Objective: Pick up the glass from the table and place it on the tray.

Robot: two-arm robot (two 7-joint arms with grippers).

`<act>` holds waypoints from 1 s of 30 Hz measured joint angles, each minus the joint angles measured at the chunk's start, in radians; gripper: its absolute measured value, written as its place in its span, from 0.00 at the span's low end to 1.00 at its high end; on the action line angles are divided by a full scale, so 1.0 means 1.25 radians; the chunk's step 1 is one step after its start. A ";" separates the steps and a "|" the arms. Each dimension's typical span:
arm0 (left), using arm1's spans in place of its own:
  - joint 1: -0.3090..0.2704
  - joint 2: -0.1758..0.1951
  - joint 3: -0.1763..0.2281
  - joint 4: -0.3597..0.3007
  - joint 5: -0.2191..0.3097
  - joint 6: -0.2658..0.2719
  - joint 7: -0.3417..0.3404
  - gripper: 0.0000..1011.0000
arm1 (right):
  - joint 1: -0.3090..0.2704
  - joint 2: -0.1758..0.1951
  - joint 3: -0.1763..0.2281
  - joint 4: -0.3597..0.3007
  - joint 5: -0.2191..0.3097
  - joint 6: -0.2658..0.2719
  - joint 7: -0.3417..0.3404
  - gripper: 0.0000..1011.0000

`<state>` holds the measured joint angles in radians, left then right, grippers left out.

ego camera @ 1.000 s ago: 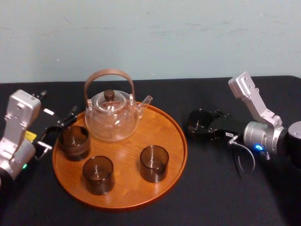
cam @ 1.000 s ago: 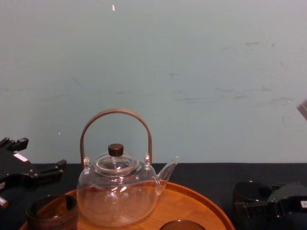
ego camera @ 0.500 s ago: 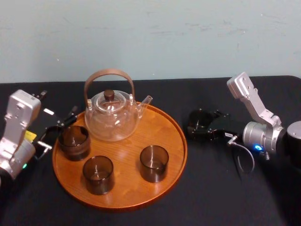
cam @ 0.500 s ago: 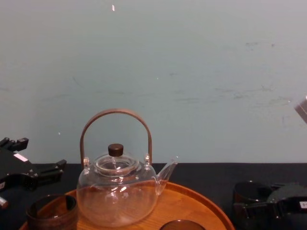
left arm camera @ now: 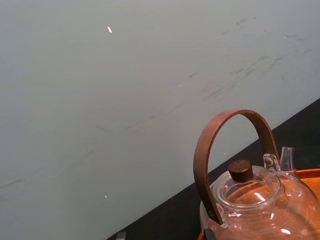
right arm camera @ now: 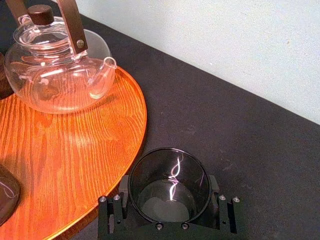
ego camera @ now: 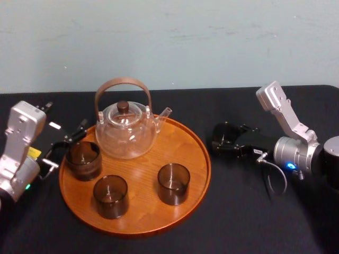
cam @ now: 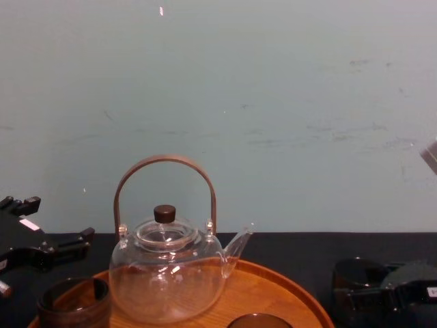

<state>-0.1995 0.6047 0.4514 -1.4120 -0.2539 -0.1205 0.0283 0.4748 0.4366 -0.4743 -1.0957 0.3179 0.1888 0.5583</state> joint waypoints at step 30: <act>0.000 0.000 0.000 0.000 0.000 0.000 0.000 0.99 | -0.030 0.062 0.027 -0.166 0.052 -0.026 0.029 0.89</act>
<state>-0.1995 0.6047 0.4514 -1.4119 -0.2539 -0.1205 0.0283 0.4378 0.5146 -0.4410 -1.3027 0.3830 0.1559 0.5945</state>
